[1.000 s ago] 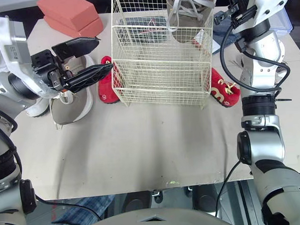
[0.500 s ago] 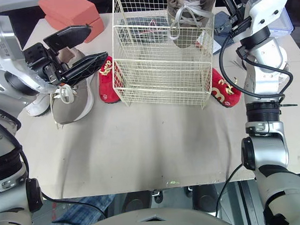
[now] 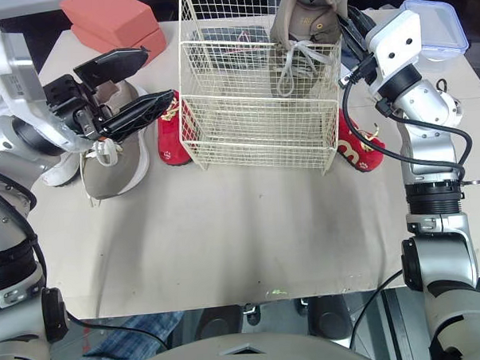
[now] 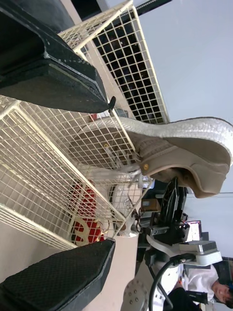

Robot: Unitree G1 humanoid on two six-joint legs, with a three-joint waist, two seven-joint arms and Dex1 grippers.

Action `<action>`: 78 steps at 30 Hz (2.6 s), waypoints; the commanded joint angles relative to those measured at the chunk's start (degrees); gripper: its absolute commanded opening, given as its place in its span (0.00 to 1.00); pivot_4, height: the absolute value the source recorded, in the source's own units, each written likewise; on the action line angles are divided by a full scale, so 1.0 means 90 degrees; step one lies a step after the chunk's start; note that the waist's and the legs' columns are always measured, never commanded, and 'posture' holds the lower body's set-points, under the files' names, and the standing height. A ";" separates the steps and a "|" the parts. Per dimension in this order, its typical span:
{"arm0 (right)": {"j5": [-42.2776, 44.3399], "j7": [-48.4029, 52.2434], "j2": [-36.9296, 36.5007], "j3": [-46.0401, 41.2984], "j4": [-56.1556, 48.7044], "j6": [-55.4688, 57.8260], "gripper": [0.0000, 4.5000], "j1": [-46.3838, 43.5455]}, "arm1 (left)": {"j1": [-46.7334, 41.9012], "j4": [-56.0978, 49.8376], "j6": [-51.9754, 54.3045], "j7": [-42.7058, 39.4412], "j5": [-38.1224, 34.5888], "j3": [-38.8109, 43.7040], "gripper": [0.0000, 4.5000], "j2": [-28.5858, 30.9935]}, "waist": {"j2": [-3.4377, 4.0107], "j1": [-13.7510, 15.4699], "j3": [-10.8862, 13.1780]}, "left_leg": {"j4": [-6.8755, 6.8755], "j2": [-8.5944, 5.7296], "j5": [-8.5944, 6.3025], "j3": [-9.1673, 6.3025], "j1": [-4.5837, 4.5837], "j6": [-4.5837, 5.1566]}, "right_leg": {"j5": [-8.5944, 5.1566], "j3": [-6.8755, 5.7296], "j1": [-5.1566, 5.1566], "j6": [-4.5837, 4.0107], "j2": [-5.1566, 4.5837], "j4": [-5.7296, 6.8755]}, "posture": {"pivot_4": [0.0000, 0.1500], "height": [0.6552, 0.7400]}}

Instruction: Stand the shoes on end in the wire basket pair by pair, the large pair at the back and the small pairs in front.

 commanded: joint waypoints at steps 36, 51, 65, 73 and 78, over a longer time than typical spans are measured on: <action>0.4452 0.1581 -0.0904 0.0054 -0.5309 0.4185 0.99 0.2909 | 0.0633 0.3934 -0.1655 -0.0259 0.1376 0.1598 1.00 0.0607 | -0.0010 0.0017 -0.0005 | -0.0005 0.0002 -0.0004 -0.0009 0.0000 0.0006 | -0.0005 -0.0025 0.0001 0.0006 0.0003 -0.0009 | 1.00 0.36; 0.3178 0.1730 -0.0724 0.0324 -0.5261 0.3226 0.99 0.3376 | -0.1555 0.8074 -0.1938 -0.1445 0.2560 0.0588 1.00 0.1347 | -0.0051 0.0143 -0.0016 | -0.0004 -0.0002 -0.0005 0.0000 -0.0008 0.0007 | -0.0011 -0.0049 0.0000 0.0015 0.0005 -0.0008 | 1.00 0.36; 0.2894 0.1679 -0.0547 0.0438 -0.5206 0.3082 0.99 0.3343 | -0.3777 1.0203 -0.1118 -0.1808 0.4509 -0.1166 1.00 0.1310 | -0.0074 0.0106 -0.0013 | -0.0002 -0.0005 -0.0004 0.0019 -0.0007 0.0005 | -0.0013 -0.0034 -0.0007 0.0019 0.0018 -0.0007 | 1.00 0.36; 0.2768 0.1671 -0.0427 0.0471 -0.5181 0.3061 1.00 0.3284 | -0.4059 1.0570 -0.1034 -0.1418 0.5019 -0.1353 0.67 0.1036 | -0.0076 0.0116 -0.0013 | -0.0001 -0.0002 -0.0004 0.0015 -0.0003 0.0005 | -0.0013 -0.0030 -0.0008 0.0020 0.0017 0.0000 | 1.00 0.36; 0.2729 0.1680 -0.0402 0.0468 -0.5163 0.3064 1.00 0.3242 | -0.3963 1.0630 -0.1057 -0.1358 0.5110 -0.1260 0.17 0.0979 | -0.0076 0.0089 -0.0014 | 0.0001 -0.0002 -0.0003 0.0014 0.0004 0.0005 | -0.0013 -0.0024 -0.0008 0.0019 0.0017 0.0008 | 1.00 0.36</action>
